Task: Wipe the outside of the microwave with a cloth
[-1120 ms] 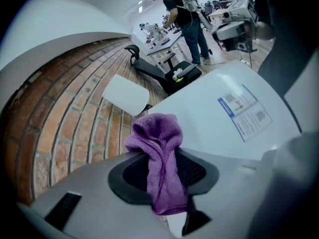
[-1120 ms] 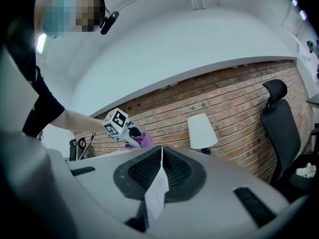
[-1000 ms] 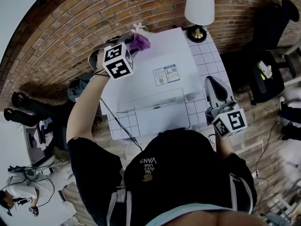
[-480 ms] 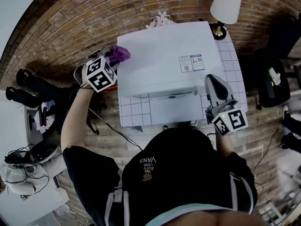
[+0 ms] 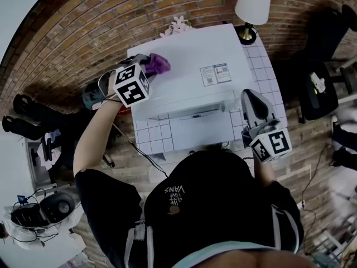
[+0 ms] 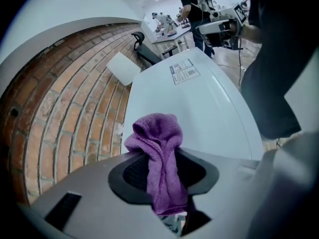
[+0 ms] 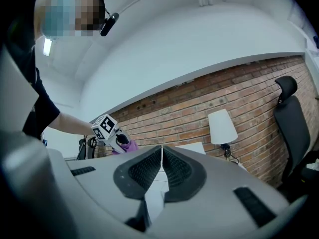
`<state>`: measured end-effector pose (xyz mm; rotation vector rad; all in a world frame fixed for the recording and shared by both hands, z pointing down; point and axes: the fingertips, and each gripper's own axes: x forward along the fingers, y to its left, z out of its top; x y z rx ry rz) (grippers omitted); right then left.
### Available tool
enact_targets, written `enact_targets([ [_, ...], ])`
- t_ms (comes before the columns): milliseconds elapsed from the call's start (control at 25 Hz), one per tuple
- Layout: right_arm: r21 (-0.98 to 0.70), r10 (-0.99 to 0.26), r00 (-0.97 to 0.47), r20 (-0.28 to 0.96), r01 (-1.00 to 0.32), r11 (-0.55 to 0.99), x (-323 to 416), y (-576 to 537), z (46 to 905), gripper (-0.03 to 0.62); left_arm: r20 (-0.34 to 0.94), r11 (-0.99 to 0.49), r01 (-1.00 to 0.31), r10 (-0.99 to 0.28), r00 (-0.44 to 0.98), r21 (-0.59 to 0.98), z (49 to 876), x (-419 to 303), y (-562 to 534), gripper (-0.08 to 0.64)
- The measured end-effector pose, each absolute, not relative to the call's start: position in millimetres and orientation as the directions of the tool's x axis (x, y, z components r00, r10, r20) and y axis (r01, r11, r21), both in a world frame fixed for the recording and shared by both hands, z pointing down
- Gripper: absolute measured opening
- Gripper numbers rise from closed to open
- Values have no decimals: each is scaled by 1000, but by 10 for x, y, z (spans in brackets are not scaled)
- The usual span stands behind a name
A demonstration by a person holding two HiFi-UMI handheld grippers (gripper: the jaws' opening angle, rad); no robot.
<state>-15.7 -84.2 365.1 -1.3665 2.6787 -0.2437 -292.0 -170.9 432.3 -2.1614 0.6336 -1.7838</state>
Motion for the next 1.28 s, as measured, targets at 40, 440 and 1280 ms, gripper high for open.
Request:
enact_targets([
  [40, -200, -815, -578, -39, -795, 573, -102, -852, 3652, 5, 859, -873, -141, -485, 163, -466, 4316, -2754, -1745, 141],
  [440, -208, -859, -511, -38, -836, 507, 610, -1025, 3692, 5, 868, -890, 90, -408, 282, -447, 4327, -1055, -2032, 141],
  [1280, -215, -819, -573, -40, -795, 567, 270, -997, 3637, 5, 847, -874, -56, -481, 228, -482, 4128, -2034, -1657, 141],
])
